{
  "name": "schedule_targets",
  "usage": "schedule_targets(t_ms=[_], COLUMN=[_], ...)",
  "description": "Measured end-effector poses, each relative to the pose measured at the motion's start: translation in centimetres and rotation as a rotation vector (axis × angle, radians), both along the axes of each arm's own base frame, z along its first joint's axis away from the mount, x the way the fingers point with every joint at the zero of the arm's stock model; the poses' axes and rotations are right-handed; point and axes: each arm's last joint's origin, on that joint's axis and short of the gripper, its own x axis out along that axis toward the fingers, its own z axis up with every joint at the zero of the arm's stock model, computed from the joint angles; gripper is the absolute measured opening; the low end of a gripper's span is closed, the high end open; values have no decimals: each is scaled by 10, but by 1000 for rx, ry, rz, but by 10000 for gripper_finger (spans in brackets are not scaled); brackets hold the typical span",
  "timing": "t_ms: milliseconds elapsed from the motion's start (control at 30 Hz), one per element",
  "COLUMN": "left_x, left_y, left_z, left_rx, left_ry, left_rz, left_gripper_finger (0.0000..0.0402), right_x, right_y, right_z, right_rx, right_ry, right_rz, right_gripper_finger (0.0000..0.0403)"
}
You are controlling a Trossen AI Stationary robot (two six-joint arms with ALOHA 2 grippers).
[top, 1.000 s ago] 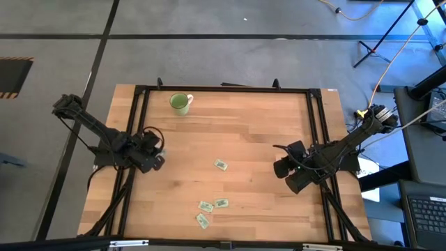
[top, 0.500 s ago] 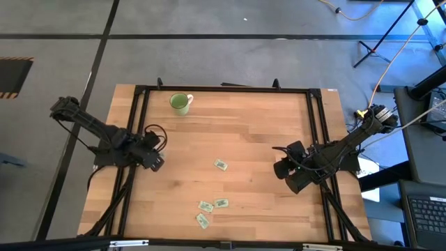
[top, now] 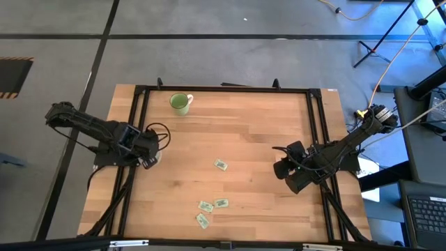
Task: Pick and place items into bin
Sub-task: Put the white stevia packet into the left transparent bin
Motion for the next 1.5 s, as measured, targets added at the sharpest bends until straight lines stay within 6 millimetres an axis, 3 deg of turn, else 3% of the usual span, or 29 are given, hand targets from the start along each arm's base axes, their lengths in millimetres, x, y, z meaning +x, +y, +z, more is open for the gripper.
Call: schedule_targets(t_ms=[933, 1367, 1500], left_x=[26, 28, 31], left_y=[-8, -9, -9], left_z=[-24, -26, -19], left_rx=[46, 51, 66], left_ry=[212, 228, 205], left_rz=[58, 58, 38], left_gripper_finger=[5, 60, 67], right_x=[1, 1, 1], right_y=[1, 1, 1], right_z=[0, 0, 0], right_rx=[6, 6, 6], right_ry=[-8, -9, -9], right_rz=[1, 1, 1], right_gripper_finger=[132, 132, 132])
